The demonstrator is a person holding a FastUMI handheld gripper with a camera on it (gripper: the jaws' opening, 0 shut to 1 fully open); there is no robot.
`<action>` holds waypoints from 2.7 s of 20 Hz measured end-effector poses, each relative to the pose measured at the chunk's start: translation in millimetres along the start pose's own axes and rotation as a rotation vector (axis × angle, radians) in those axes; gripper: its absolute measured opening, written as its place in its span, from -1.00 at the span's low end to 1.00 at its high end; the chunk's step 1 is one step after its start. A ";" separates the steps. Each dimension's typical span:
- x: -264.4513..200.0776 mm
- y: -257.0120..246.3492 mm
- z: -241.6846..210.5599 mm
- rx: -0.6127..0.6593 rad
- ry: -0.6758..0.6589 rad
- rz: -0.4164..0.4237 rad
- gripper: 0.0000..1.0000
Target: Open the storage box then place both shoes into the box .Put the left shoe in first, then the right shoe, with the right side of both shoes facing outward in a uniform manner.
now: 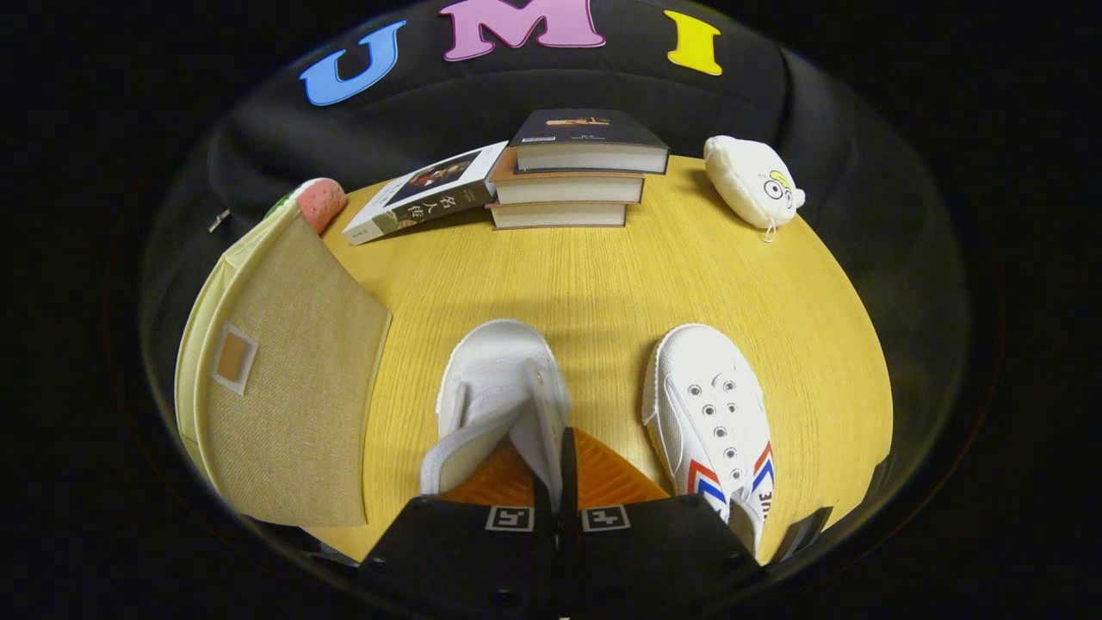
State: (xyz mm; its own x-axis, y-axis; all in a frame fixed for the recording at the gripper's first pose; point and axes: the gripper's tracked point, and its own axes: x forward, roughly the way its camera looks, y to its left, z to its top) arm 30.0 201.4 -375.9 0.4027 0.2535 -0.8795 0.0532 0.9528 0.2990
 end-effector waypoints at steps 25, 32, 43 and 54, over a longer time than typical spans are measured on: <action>-65.4 268.9 56.2 0.142 0.162 0.109 -0.89; -50.0 289.5 61.0 0.212 0.137 0.055 -0.89; -46.8 296.7 49.7 0.226 0.167 0.110 -0.25; -89.7 276.1 62.2 0.144 0.087 0.301 0.88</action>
State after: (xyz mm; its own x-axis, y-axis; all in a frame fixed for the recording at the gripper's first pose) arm 65.4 431.3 -191.4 0.3405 0.5388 -0.7705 0.0746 0.8015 0.5934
